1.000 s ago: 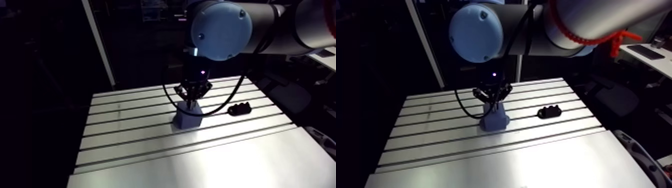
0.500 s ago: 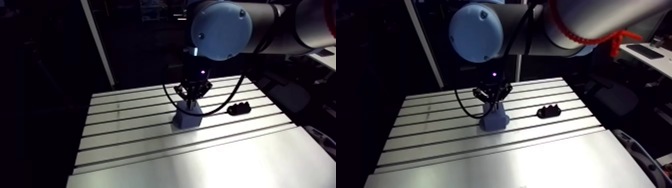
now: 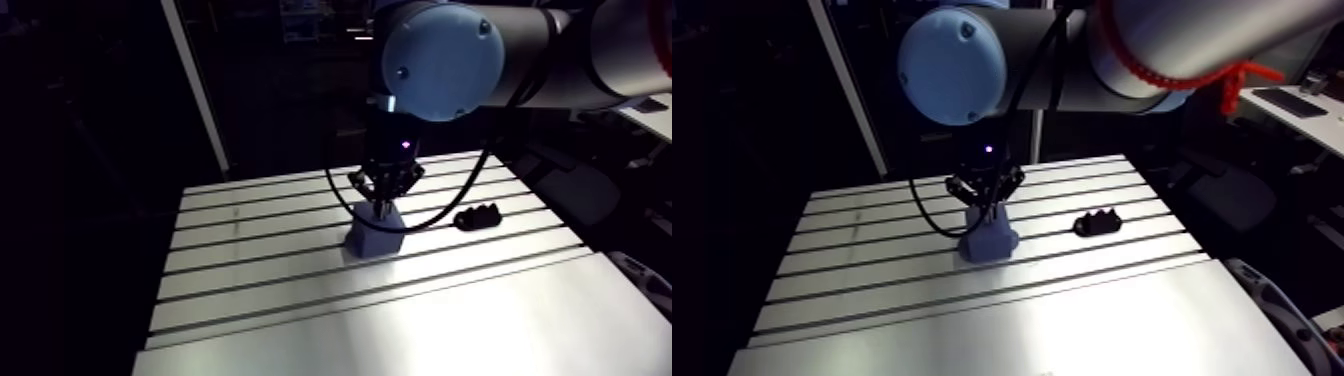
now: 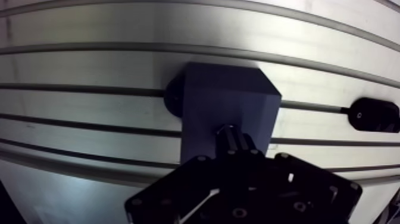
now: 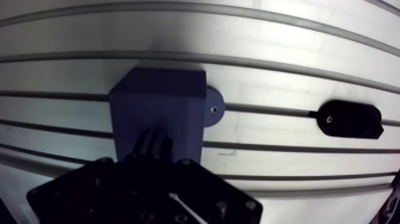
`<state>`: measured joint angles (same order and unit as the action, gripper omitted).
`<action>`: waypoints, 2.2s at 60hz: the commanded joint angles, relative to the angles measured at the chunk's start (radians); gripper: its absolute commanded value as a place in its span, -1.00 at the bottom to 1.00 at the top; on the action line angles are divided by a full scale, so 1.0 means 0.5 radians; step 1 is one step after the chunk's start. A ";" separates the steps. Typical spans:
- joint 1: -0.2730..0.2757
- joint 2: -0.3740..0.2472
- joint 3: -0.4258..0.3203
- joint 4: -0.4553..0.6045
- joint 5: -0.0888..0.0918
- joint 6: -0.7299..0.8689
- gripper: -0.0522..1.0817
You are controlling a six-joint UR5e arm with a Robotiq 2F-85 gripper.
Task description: Pick up the M10 bolt and insert it into the hex recess until seated.
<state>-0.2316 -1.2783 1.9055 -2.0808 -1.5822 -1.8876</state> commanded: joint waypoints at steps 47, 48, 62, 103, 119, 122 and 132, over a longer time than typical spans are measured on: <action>0.021 -0.195 -0.125 0.276 0.006 -0.003 0.72; 0.021 -0.195 -0.125 0.276 0.006 -0.003 0.72; 0.021 -0.297 -0.127 0.352 -0.003 0.000 -0.27; 0.006 -0.354 -0.501 0.785 -0.031 0.049 -0.90; 0.024 -0.320 -0.878 1.048 -0.007 0.168 -0.90; 0.024 -0.294 -0.965 1.131 0.005 0.191 -0.90; 0.028 -0.264 -1.113 1.288 0.024 0.251 -0.90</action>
<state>-0.2212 -1.4364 1.4986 -1.5739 -1.5859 -1.8080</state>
